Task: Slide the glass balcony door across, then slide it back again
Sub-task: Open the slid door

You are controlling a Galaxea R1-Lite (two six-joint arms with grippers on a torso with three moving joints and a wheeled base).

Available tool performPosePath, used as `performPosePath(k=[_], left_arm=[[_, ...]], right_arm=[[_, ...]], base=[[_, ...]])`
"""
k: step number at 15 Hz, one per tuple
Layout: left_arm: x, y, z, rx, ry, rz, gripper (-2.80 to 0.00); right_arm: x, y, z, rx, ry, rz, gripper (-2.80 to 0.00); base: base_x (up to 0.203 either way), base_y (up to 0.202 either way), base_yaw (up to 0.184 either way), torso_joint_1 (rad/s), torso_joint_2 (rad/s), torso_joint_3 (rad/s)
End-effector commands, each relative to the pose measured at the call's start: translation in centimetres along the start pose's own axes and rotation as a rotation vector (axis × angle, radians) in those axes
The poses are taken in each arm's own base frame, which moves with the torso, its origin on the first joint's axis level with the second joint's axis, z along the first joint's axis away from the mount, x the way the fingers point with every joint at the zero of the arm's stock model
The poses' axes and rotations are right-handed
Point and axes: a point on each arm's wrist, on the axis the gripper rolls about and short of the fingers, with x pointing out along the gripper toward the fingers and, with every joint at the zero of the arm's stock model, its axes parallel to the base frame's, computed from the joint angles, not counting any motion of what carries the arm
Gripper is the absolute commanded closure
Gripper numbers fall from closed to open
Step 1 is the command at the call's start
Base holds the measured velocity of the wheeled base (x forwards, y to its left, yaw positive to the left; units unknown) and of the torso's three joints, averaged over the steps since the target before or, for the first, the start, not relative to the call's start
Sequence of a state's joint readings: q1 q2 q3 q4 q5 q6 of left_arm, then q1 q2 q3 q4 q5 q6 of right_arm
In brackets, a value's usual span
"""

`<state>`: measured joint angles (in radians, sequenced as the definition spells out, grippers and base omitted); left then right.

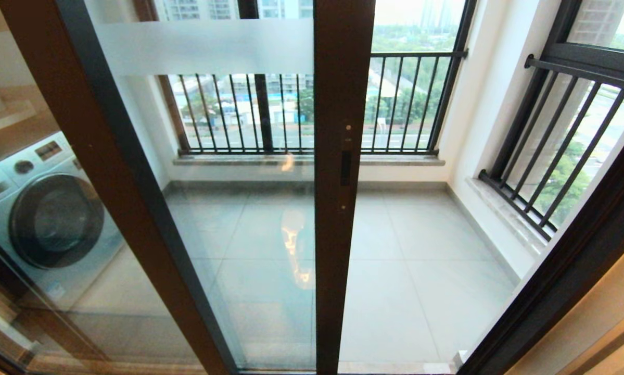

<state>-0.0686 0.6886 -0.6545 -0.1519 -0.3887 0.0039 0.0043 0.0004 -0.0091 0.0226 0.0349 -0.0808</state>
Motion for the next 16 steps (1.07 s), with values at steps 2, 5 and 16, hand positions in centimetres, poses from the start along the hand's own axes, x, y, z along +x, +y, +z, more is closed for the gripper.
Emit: performPosePath(k=[2, 5, 16], left_arm=[[10.0, 0.6, 0.0, -0.087, 0.194, -0.164, 0.0], [17.4, -3.6, 0.0, -0.119, 0.276, -0.223, 0.0], [31.0, -16.8, -2.8, -0.2, 0.304, -0.192, 0.0]], right_arm=[[0.0, 0.0, 0.0, -0.001, 0.0, 0.001, 0.0], [0.0, 0.0, 0.0, -0.001, 0.0, 0.001, 0.0], [0.0, 0.0, 0.0, -0.001, 0.0, 0.001, 0.0]], base=[[0.0, 0.0, 0.0, 0.0, 0.0, 0.0], [0.0, 0.0, 0.0, 0.0, 0.0, 0.0], [0.0, 0.0, 0.0, 0.0, 0.0, 0.0]])
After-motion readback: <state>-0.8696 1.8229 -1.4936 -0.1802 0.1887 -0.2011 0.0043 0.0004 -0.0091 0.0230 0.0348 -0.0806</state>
